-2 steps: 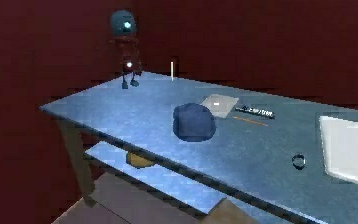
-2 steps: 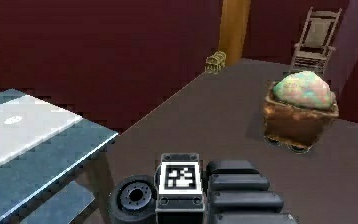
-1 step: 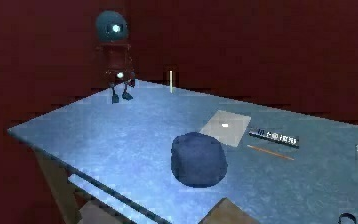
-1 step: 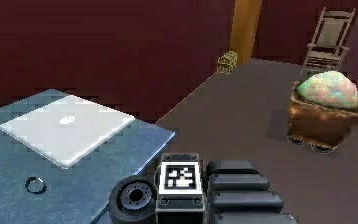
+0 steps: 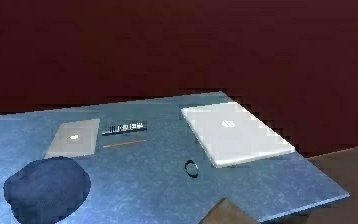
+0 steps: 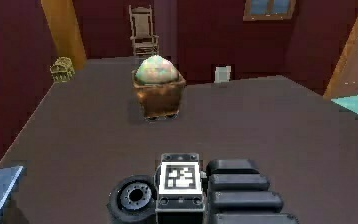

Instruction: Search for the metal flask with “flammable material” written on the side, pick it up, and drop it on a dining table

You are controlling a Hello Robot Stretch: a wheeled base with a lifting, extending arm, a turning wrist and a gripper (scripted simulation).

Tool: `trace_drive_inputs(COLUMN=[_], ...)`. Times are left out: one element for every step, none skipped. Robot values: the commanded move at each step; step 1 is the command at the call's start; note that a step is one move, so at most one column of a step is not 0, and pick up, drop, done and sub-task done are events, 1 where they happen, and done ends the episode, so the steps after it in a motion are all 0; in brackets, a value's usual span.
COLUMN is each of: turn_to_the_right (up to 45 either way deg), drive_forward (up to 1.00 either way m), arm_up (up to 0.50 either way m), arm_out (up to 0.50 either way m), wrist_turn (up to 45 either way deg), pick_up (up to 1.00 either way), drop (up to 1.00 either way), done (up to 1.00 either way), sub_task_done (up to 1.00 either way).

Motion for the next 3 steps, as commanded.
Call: trace_drive_inputs(turn_to_the_right=[9.0,-45.0,-12.0], drive_forward=[0.0,0.0,0.0], arm_up=[0.0,0.0,0.0], arm_out=[0.0,0.0,0.0], wrist_turn=[0.0,0.0,0.0], pick_up=[0.0,0.0,0.0], drop=[0.0,0.0,0.0], done=[0.0,0.0,0.0], sub_task_done=[0.0,0.0,0.0])
